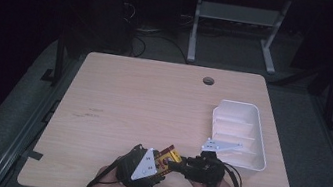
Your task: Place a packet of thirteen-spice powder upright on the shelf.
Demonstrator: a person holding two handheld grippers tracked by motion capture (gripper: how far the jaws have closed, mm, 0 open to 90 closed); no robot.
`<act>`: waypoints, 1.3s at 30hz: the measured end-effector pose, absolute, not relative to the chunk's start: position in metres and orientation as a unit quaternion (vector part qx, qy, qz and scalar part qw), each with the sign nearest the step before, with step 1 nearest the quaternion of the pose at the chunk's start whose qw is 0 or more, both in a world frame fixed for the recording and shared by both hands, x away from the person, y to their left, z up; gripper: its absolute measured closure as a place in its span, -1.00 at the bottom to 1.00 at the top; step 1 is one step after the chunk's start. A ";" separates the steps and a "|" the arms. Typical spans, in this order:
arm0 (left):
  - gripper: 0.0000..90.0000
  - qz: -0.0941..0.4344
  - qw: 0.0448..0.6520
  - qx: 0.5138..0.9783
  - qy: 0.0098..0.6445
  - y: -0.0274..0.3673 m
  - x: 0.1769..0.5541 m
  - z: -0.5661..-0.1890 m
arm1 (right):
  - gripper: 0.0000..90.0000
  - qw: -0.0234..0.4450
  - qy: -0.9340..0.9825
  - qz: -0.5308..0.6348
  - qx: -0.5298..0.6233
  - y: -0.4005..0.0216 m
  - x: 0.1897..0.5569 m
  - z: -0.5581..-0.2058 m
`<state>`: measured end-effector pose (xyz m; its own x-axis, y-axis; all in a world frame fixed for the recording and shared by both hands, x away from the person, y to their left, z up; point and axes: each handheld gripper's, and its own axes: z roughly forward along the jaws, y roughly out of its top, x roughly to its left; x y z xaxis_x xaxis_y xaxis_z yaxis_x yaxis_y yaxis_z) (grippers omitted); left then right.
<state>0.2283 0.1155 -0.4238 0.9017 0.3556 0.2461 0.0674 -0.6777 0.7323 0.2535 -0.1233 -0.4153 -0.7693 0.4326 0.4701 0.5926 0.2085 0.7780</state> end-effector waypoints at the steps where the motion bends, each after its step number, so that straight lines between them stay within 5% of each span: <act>1: -0.44 0.188 0.384 0.896 0.118 0.116 0.228 -0.424 | 0.50 0.072 -0.776 -0.533 -0.328 -0.124 0.253 -0.414; 9: -0.37 0.115 0.412 0.895 0.124 0.128 0.239 -0.424 | 0.51 0.052 -0.804 -0.519 -0.285 -0.125 0.249 -0.406; 18: 0.05 0.049 0.438 0.891 0.106 0.135 0.244 -0.423 | 0.51 0.021 -0.838 -0.498 -0.221 -0.118 0.242 -0.400; 39: 0.25 0.009 0.432 0.896 0.106 0.134 0.247 -0.425 | 0.50 0.005 -0.833 -0.512 -0.207 -0.117 0.240 -0.395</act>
<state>0.2469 0.1336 -0.4251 0.9775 0.1975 -0.0743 0.1811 -0.6045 0.7757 0.2405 -0.1165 -0.3947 -0.9143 0.3398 0.2202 0.3499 0.3893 0.8521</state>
